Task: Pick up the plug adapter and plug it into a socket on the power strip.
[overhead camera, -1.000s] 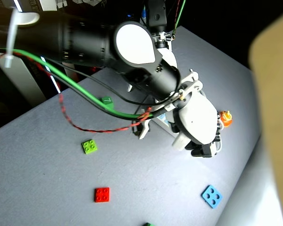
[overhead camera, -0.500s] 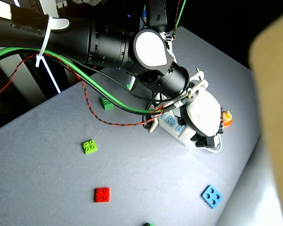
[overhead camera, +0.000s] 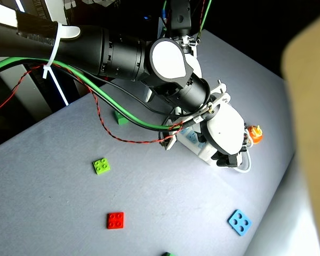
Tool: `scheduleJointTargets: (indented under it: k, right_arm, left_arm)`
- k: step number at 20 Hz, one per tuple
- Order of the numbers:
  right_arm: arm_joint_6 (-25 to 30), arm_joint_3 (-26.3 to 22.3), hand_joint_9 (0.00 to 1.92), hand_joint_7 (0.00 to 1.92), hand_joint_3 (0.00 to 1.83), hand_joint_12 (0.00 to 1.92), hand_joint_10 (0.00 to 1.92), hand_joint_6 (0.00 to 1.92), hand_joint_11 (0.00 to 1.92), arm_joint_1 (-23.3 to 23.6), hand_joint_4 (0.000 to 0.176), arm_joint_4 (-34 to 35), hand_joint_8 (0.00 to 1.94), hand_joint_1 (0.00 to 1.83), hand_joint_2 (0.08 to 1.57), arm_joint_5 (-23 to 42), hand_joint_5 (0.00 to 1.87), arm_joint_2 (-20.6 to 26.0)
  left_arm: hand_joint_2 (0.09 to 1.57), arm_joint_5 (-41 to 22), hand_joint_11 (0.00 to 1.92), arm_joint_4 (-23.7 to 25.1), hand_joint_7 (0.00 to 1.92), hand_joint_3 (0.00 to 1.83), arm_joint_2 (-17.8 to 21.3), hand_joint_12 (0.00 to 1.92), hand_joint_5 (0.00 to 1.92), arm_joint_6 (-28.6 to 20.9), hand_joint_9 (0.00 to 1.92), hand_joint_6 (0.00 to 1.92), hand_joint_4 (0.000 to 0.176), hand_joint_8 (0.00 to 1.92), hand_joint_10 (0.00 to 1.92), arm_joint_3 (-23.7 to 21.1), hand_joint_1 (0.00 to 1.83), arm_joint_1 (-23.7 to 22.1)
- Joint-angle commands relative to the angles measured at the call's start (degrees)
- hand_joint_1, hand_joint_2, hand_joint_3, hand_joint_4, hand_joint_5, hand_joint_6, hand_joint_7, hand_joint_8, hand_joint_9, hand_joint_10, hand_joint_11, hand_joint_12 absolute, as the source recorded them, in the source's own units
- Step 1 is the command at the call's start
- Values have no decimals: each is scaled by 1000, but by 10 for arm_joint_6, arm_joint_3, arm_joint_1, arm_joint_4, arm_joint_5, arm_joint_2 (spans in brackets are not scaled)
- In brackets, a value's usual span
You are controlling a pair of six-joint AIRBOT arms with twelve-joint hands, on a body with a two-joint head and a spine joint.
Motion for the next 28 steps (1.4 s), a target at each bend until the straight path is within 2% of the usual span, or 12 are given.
scheduleJointTargets:
  k: [1, 8, 9, 11, 13, 21, 22, 23, 24, 25, 26, 28]
  right_arm:
    - [3, 1, 995, 1087, 1, 1232, 652, 790, 537, 5, 0, -24, 988, 1257, 1090, 20, 999, 1]
    - [14, 1, 1002, 1100, 0, 1216, 644, 787, 542, 3, 0, -40, 959, 1259, 1086, 28, 1004, -1]
    - [16, 1, 950, 1122, 5, 1212, 1085, 718, 551, 3, 0, -43, 863, 1362, 1076, 29, 1021, -1]
    - [16, 1, 929, 1126, 0, 1218, 1202, 713, 544, 3, 0, -44, 844, 1386, 1078, 31, 1022, -1]
    - [16, 1, 977, 1116, 0, 1214, 738, 763, 553, 2, 0, -44, 927, 1265, 1081, 31, 1021, -1]
    - [14, 11, 1008, 1108, 1, 1233, 649, 789, 541, 1, 0, -44, 938, 1258, 1082, 34, 1009, -5]
    - [12, 11, 957, 1134, 4, 1229, 1073, 700, 547, 1, 0, -44, 843, 1363, 1071, 34, 1037, -4]
    - [9, 11, 939, 1134, 0, 1240, 1168, 690, 542, 2, 0, -44, 837, 1384, 1074, 34, 1038, -4]
    - [7, 12, 917, 1103, 6, 1237, 912, 771, 521, 2, 0, -44, 936, 1281, 1081, 34, 1011, -4]
    - [4, 13, 931, 1116, 7, 1244, 1148, 723, 527, 3, 0, -44, 865, 1366, 1076, 33, 1019, -4]
    - [2, 13, 891, 1073, 0, 1228, 1220, 815, 528, 3, 0, -44, 924, 1376, 1101, 33, 957, -4]
    - [0, 13, 932, 1125, 0, 1217, 1198, 706, 549, 3, 0, -44, 848, 1388, 1077, 33, 1026, -4]
  left_arm:
    - [1194, 20, 7, -6, 38, 0, 1, 4, 48, 2, 14, 2, 0, 0, 1, 1, 0, 5]
    - [1194, 33, 5, -6, 38, 1, 1, 4, 53, 9, 10, 2, 0, 0, 1, 1, 0, 11]
    - [1196, 33, 3, -6, 30, 1, 0, 3, 53, 9, 3, 1, 0, 0, 0, 1, 0, 12]
    - [1194, 33, 12, -6, 35, 0, 0, 7, 56, 10, 8, 2, 0, 3, 3, 1, 0, 14]
    - [1192, 34, 22, -6, 56, 0, 0, 13, 62, 11, 31, 3, 0, 8, 9, 1, 0, 15]
    - [1187, 42, 0, -6, 48, 0, -5, 4, 59, 18, 22, 2, 0, 1, 1, 1, 0, 20]
    - [1187, 42, 0, -6, 40, 0, -5, 0, 48, 18, 14, 0, 0, 0, 0, 1, 0, 20]
    - [1187, 42, 0, -6, 27, 0, -5, 0, 38, 18, 2, 0, 0, 0, 0, 1, 0, 20]
    - [1191, 43, 0, -6, 39, 0, -5, 0, 51, 18, 10, 6, 0, 6, 4, 2, 0, 20]
    - [1193, 44, 3, -6, 48, 1, -5, 1, 57, 18, 15, 8, 0, 9, 6, 2, 0, 20]
    - [1188, 44, 7, -6, 53, 0, -5, 3, 60, 18, 20, 9, 0, 10, 8, 2, 0, 21]
    - [1183, 45, 2, -6, 45, 0, -5, 1, 56, 18, 15, 5, 0, 6, 4, 2, 0, 22]
